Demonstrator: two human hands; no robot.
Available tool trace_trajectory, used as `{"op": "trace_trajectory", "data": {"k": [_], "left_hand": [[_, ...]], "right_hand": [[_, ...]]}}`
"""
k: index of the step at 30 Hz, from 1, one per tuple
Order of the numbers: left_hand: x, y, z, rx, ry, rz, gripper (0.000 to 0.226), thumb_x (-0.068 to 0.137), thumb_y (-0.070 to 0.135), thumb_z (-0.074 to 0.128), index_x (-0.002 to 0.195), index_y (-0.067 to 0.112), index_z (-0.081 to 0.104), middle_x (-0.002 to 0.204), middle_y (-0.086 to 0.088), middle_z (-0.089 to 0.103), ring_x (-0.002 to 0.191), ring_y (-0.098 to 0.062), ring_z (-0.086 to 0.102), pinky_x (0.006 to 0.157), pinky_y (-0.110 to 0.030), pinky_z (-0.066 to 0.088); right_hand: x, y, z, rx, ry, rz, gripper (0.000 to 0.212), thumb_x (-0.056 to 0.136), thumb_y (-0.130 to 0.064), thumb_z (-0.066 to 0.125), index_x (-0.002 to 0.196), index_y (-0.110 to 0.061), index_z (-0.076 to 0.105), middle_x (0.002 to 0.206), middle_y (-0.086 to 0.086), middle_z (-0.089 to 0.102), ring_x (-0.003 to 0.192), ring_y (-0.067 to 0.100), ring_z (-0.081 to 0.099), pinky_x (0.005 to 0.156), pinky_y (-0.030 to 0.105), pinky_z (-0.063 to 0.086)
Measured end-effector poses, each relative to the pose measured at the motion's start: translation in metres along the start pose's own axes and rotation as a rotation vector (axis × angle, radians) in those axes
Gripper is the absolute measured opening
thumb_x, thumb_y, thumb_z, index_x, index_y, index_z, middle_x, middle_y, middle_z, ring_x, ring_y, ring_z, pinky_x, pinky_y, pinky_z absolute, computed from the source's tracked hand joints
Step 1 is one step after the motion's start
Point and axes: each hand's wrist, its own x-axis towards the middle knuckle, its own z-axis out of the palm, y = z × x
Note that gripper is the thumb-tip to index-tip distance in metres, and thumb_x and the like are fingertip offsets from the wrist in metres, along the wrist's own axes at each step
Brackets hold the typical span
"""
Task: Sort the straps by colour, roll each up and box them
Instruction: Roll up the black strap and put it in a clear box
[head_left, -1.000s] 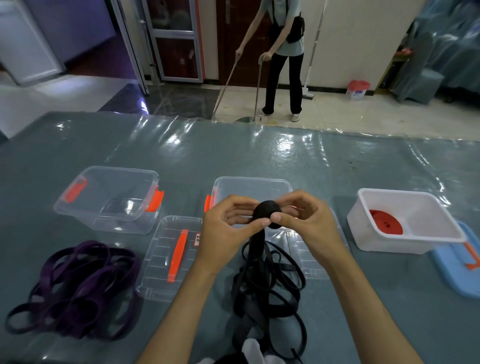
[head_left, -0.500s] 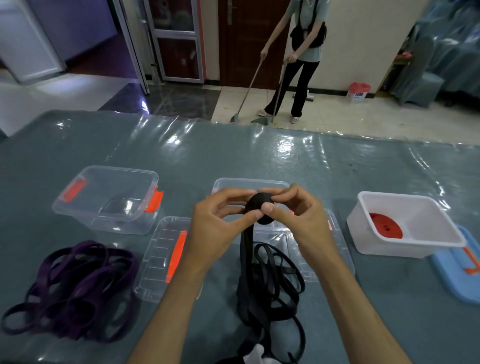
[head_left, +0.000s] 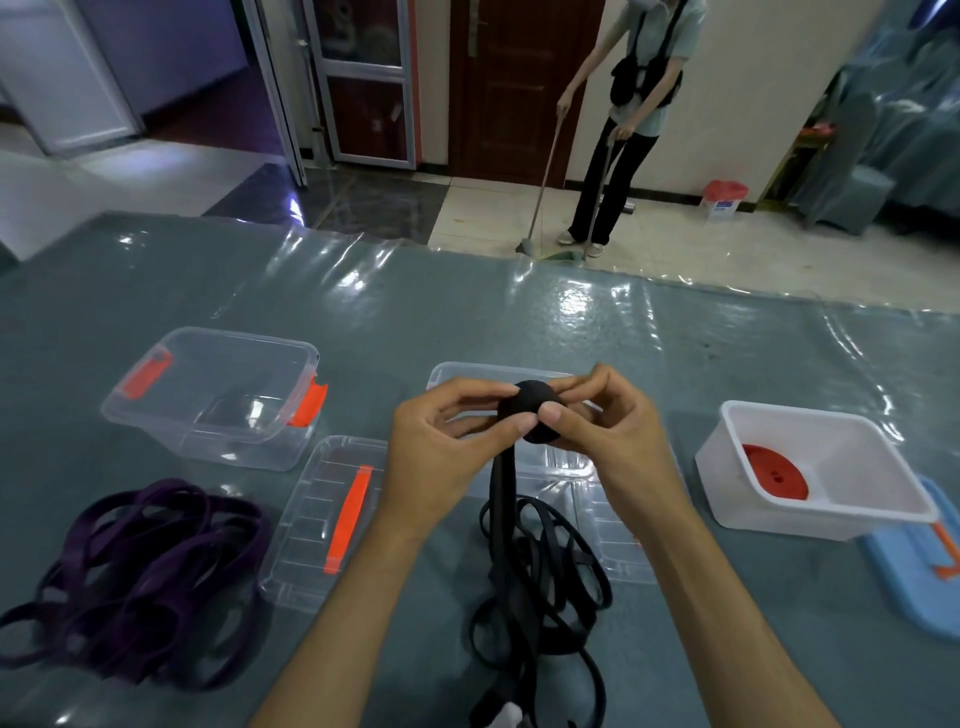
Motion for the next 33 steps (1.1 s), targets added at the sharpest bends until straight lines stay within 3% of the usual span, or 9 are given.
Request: {"op": "trace_trajectory", "data": {"k": [3, 7, 10, 16, 20, 23, 28, 31, 33], "left_hand": [[-0.003, -0.004, 0.004, -0.016, -0.006, 0.036, 0.031, 0.079, 0.010, 0.086, 0.110, 0.009, 0.080, 0.113, -0.004, 0.078, 0.110, -0.021, 0.075, 0.098, -0.036, 0.061], [0.004, -0.004, -0.005, -0.031, -0.042, -0.010, 0.039, 0.082, 0.011, 0.085, 0.120, 0.015, 0.078, 0.116, -0.003, 0.078, 0.111, -0.020, 0.075, 0.099, -0.031, 0.059], [0.007, -0.004, -0.011, -0.017, 0.019, -0.011, 0.028, 0.088, 0.013, 0.084, 0.110, 0.026, 0.077, 0.111, 0.005, 0.080, 0.107, -0.013, 0.076, 0.093, -0.020, 0.057], [-0.004, -0.018, -0.006, -0.082, 0.167, 0.005, 0.032, 0.080, 0.021, 0.086, 0.111, 0.023, 0.082, 0.116, 0.005, 0.080, 0.113, -0.017, 0.075, 0.096, -0.024, 0.058], [-0.003, -0.021, -0.011, -0.099, 0.173, -0.020, 0.037, 0.077, 0.018, 0.086, 0.113, 0.015, 0.081, 0.114, -0.001, 0.080, 0.111, -0.023, 0.075, 0.096, -0.028, 0.058], [-0.005, -0.019, -0.016, -0.089, 0.135, -0.018, 0.030, 0.077, 0.016, 0.087, 0.107, 0.019, 0.082, 0.107, 0.000, 0.082, 0.103, -0.020, 0.078, 0.092, -0.029, 0.061], [-0.011, -0.022, 0.000, -0.195, 0.214, -0.045, 0.039, 0.087, 0.004, 0.083, 0.122, 0.020, 0.074, 0.116, -0.001, 0.080, 0.112, -0.018, 0.076, 0.093, -0.022, 0.058], [-0.010, -0.023, -0.001, -0.115, 0.203, -0.018, 0.030, 0.086, 0.011, 0.084, 0.114, 0.019, 0.079, 0.113, -0.001, 0.080, 0.111, -0.020, 0.076, 0.093, -0.026, 0.058], [-0.008, -0.023, -0.009, -0.083, 0.164, -0.019, 0.028, 0.083, 0.014, 0.085, 0.110, 0.023, 0.081, 0.110, 0.001, 0.081, 0.107, -0.019, 0.077, 0.093, -0.028, 0.060]], "right_hand": [[0.005, -0.002, 0.004, 0.017, 0.044, -0.026, 0.029, 0.079, -0.019, 0.089, 0.102, -0.013, 0.072, 0.105, 0.009, 0.077, 0.096, 0.029, 0.078, 0.078, 0.037, 0.064], [0.008, 0.006, 0.013, 0.121, 0.091, -0.001, 0.015, 0.077, -0.020, 0.087, 0.083, -0.017, 0.073, 0.105, 0.006, 0.078, 0.100, 0.029, 0.077, 0.082, 0.038, 0.063], [0.011, 0.009, 0.014, -0.006, 0.041, 0.006, 0.020, 0.080, -0.015, 0.088, 0.074, -0.016, 0.069, 0.102, 0.011, 0.080, 0.096, 0.029, 0.079, 0.082, 0.033, 0.062], [0.014, 0.007, 0.017, -0.038, 0.032, -0.038, 0.032, 0.080, -0.019, 0.088, 0.110, -0.023, 0.077, 0.104, 0.010, 0.081, 0.095, 0.029, 0.079, 0.080, 0.031, 0.063], [0.010, 0.015, 0.028, 0.003, 0.019, -0.040, 0.015, 0.080, -0.024, 0.086, 0.091, -0.022, 0.076, 0.105, 0.013, 0.080, 0.098, 0.032, 0.078, 0.083, 0.039, 0.063], [0.013, 0.012, 0.022, -0.089, -0.023, -0.028, 0.025, 0.074, -0.024, 0.090, 0.077, -0.018, 0.067, 0.101, 0.012, 0.079, 0.095, 0.032, 0.078, 0.086, 0.046, 0.064], [0.013, 0.009, 0.024, -0.108, 0.002, -0.097, 0.027, 0.081, -0.021, 0.087, 0.105, -0.027, 0.078, 0.105, 0.006, 0.079, 0.098, 0.027, 0.078, 0.086, 0.041, 0.063], [0.005, 0.020, 0.029, -0.092, 0.045, -0.092, 0.015, 0.088, -0.018, 0.081, 0.101, -0.022, 0.075, 0.107, 0.006, 0.078, 0.102, 0.031, 0.076, 0.086, 0.047, 0.064], [0.001, 0.023, 0.027, -0.115, 0.038, -0.062, 0.013, 0.089, -0.016, 0.081, 0.094, -0.019, 0.070, 0.107, 0.003, 0.076, 0.104, 0.029, 0.075, 0.086, 0.043, 0.064]]}}
